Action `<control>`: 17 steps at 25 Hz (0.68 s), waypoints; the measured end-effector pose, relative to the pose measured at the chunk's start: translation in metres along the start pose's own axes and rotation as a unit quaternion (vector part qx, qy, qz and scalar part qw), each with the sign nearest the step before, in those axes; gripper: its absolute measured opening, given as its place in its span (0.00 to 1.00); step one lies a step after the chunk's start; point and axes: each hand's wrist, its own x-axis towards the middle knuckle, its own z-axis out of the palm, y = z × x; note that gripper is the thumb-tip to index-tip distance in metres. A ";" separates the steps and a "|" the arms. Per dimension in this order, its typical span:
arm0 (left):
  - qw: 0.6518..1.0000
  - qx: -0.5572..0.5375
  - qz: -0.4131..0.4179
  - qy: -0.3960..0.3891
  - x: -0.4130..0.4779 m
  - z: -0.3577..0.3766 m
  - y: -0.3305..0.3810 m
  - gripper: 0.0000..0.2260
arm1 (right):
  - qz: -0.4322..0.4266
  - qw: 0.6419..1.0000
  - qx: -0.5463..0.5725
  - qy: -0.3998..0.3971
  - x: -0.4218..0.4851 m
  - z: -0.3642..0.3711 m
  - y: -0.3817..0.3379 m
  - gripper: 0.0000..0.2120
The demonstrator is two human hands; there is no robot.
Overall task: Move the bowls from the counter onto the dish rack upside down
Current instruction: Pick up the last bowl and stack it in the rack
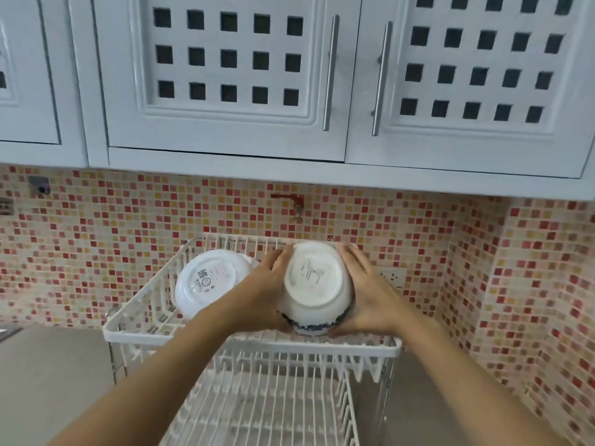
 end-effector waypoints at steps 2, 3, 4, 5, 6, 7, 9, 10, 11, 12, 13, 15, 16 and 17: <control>1.000 0.005 -0.001 -0.003 0.002 0.007 -0.001 0.60 | -0.001 1.000 0.006 -0.012 0.003 0.006 0.006 0.70; 1.000 0.006 -0.001 -0.003 0.002 0.010 -0.002 0.59 | -0.002 1.000 0.006 -0.019 0.005 0.009 0.008 0.70; 1.000 0.003 -0.001 -0.001 0.001 0.013 -0.002 0.58 | -0.002 1.000 0.002 -0.024 0.007 0.011 0.009 0.70; 1.000 -0.002 0.002 0.006 0.000 0.015 -0.003 0.58 | -0.003 1.000 -0.004 -0.026 0.009 0.013 0.009 0.69; 1.000 -0.006 0.004 0.014 -0.001 0.017 -0.004 0.57 | -0.003 1.000 -0.011 -0.027 0.010 0.015 0.009 0.69; 1.000 -0.008 0.007 0.020 0.000 0.019 -0.006 0.57 | -0.004 0.999 -0.019 -0.027 0.011 0.016 0.008 0.69; 1.000 -0.003 0.011 0.027 0.001 0.023 -0.010 0.56 | -0.003 0.999 -0.033 -0.027 0.011 0.017 0.006 0.69; 1.000 0.000 0.011 0.028 0.003 0.024 -0.012 0.56 | 0.000 0.999 -0.038 -0.029 0.011 0.016 0.006 0.69; 1.000 0.002 0.011 0.027 0.004 0.026 -0.013 0.57 | 0.006 0.999 -0.043 -0.033 0.011 0.016 0.005 0.69; 1.000 0.006 0.008 0.024 0.005 0.026 -0.013 0.57 | 0.014 0.998 -0.049 -0.038 0.011 0.015 0.004 0.69; 1.000 0.011 0.003 0.019 0.006 0.027 -0.012 0.57 | 0.023 0.997 -0.059 -0.041 0.011 0.015 0.002 0.70; 1.000 0.026 -0.014 -0.002 0.007 0.026 -0.009 0.57 | 0.046 0.994 -0.087 -0.043 0.010 0.014 -0.003 0.69; 0.999 0.033 -0.023 -0.019 0.006 0.025 -0.006 0.56 | 0.060 0.993 -0.094 -0.047 0.009 0.013 -0.007 0.69; 0.998 0.037 -0.030 -0.036 0.005 0.024 -0.003 0.56 | 0.074 0.992 -0.090 -0.055 0.008 0.012 -0.010 0.68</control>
